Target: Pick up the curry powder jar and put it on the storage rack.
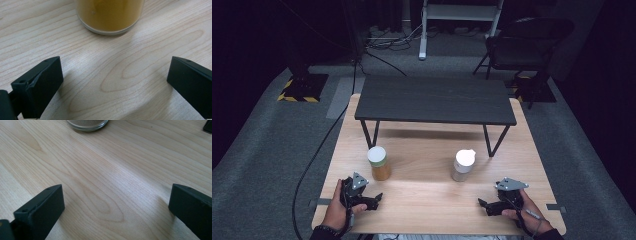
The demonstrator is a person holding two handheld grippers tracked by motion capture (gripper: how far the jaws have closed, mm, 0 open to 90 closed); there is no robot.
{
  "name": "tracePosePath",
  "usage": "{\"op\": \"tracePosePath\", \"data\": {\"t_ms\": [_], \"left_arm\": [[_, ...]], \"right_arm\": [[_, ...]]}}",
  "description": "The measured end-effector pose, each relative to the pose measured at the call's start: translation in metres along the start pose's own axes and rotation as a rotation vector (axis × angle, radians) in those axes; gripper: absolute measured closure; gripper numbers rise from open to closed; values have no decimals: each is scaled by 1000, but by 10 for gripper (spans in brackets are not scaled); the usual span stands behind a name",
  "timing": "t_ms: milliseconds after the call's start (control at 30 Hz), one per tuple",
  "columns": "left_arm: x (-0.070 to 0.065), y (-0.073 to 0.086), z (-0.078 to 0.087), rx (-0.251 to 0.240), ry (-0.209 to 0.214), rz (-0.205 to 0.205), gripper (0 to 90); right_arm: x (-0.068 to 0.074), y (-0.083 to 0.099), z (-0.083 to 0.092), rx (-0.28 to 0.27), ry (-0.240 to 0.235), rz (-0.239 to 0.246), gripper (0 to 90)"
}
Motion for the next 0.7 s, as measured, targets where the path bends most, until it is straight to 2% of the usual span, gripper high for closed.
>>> {"op": "tracePosePath", "data": {"t_ms": [700], "left_arm": [[0,0,0,-1,0,-2,4]], "right_arm": [[-2,-1,-1,0,-7,6,1]]}}
Point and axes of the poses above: each handheld gripper's, and its own axes: z roughly backward along the jaws, y roughly out of its underside, x roughly to its left, the point moved 2 cm from there along -z, roughly forward along the jaws, and after that the axes turned 3 degrees about x, right-handed, at the moved point
